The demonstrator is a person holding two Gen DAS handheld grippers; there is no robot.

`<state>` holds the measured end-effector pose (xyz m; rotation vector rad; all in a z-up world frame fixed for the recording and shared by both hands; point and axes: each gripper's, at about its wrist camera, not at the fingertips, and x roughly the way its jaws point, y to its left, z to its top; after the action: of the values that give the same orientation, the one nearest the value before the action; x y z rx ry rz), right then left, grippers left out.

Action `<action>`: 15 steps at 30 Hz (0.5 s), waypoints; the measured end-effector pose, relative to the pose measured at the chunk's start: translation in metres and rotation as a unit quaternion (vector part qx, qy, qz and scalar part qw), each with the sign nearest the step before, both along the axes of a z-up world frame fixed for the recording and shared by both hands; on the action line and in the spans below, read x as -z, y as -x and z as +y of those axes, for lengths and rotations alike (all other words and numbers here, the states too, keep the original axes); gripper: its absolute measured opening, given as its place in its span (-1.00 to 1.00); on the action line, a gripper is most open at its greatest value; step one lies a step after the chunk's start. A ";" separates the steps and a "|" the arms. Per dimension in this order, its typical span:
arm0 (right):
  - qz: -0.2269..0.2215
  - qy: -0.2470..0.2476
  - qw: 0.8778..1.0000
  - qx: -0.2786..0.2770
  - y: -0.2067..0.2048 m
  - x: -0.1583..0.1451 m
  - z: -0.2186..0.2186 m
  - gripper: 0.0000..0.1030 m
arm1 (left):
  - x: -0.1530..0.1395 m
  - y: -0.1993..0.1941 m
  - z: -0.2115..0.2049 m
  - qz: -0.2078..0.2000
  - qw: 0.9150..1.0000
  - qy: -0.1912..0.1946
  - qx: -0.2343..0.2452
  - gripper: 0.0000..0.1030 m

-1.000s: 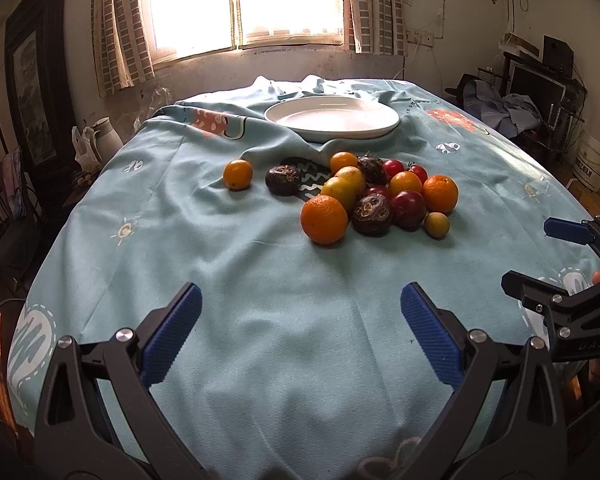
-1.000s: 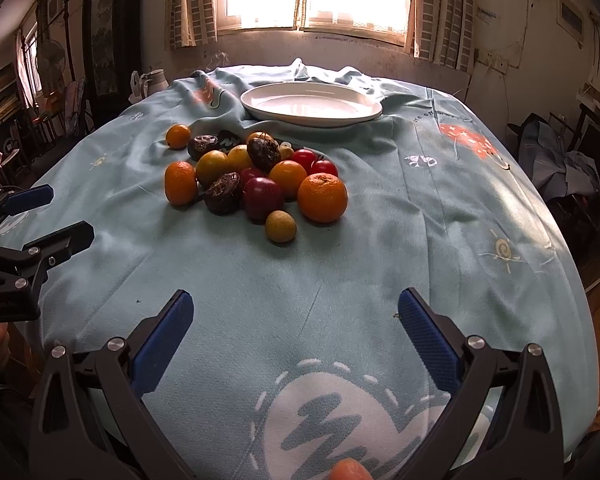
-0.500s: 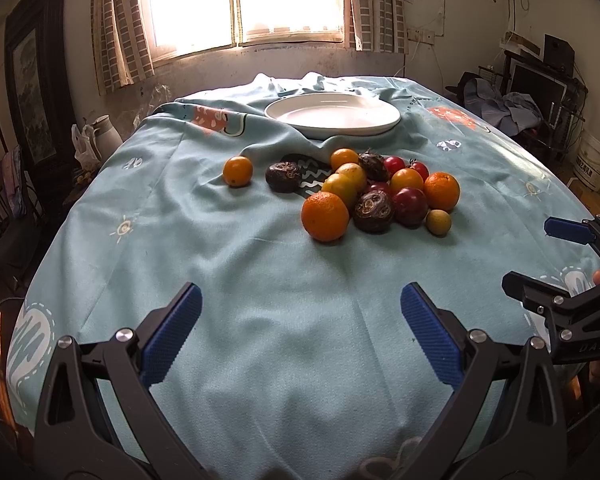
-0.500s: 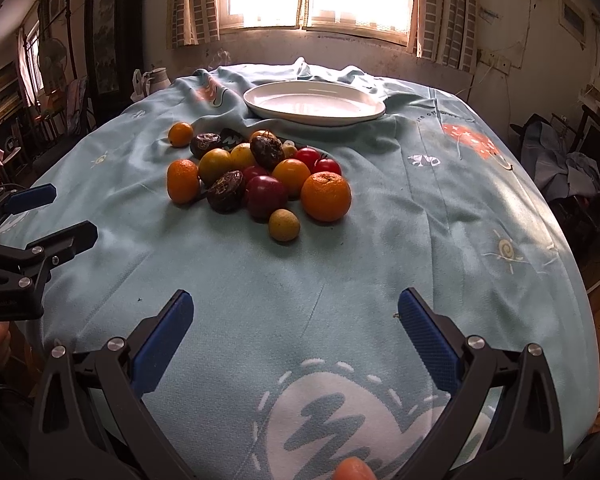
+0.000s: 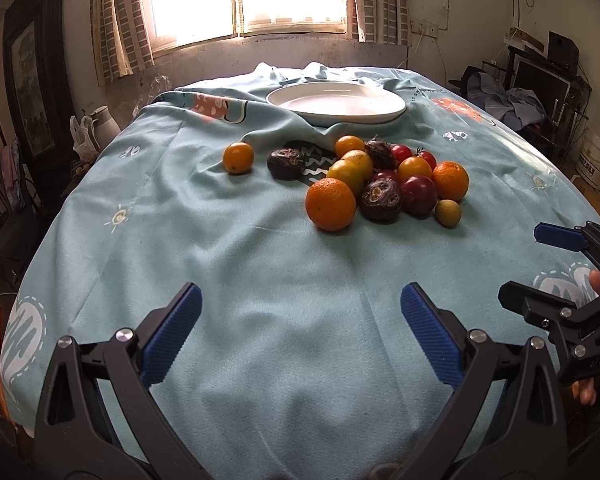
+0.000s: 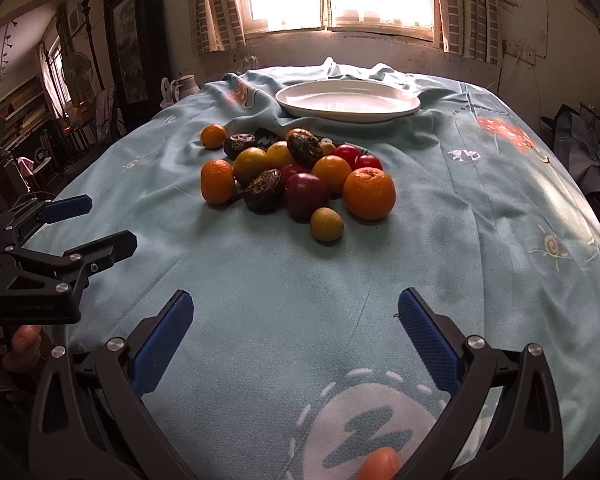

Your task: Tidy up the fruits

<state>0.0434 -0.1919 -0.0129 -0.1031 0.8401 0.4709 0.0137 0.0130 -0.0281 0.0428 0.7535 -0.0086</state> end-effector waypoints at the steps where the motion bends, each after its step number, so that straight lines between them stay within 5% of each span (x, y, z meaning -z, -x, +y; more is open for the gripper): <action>1: 0.018 0.004 1.000 0.003 -0.006 0.004 0.000 0.97 | 0.003 -0.002 0.002 0.004 1.000 0.002 -0.002 0.96; 6: 0.044 -0.001 0.999 0.007 -0.029 0.011 -0.001 0.91 | 0.012 -0.011 0.012 0.020 1.000 0.008 -0.014 0.96; 10: 0.028 0.010 1.000 0.002 -0.045 0.011 0.006 0.46 | 0.017 -0.018 0.022 0.027 0.999 0.018 -0.016 0.96; 15: 0.038 0.022 0.999 -0.012 -0.066 0.014 0.016 0.14 | 0.013 -0.028 0.033 0.025 0.999 0.022 -0.008 0.96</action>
<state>0.1094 -0.1760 -0.0272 -0.1375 0.9250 0.4812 0.0420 0.0456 -0.0410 -0.0059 0.8042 -0.0115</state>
